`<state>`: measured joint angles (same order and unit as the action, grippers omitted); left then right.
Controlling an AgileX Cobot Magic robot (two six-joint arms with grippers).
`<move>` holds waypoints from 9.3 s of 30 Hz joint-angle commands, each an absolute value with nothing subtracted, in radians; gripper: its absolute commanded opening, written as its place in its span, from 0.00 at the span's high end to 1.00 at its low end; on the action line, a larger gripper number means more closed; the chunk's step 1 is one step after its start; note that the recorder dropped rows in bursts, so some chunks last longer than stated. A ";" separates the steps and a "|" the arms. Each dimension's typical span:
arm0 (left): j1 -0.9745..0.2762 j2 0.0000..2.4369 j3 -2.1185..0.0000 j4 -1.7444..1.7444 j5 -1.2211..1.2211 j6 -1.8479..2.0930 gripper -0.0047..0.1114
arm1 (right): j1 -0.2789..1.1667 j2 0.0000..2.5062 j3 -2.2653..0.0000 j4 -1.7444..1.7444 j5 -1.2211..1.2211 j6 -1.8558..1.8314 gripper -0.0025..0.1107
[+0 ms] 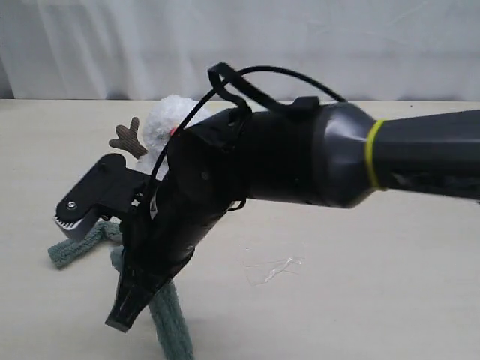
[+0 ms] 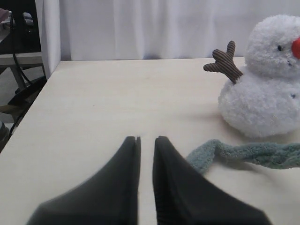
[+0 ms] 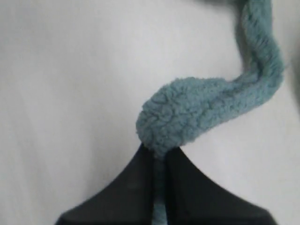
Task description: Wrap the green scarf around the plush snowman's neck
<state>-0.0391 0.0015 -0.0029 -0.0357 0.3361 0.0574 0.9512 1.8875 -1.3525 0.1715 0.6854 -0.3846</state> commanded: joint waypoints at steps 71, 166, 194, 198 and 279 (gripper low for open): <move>-0.047 0.000 0.000 -0.037 0.324 0.052 0.86 | 0.788 1.999 -1.709 -1.018 0.705 -0.087 0.94; -0.047 0.000 0.000 -0.037 0.324 0.052 0.86 | 0.675 2.056 -1.810 -0.303 0.912 -0.177 0.38; -0.047 0.000 0.000 0.066 0.256 0.120 0.86 | 0.675 1.749 -1.763 -0.115 0.898 -0.254 0.85; -0.047 0.000 0.000 -0.182 0.012 -0.011 0.86 | 0.675 1.673 -1.630 -0.115 0.747 -0.240 0.89; -0.047 1.960 -0.682 0.827 -1.030 -0.185 0.49 | 0.480 1.835 -1.187 0.075 0.098 -0.274 0.49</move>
<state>-0.0452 1.9521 -0.6721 0.7970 -0.9768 -0.1769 0.4790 1.8370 -1.1827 0.0739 0.1133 -0.2687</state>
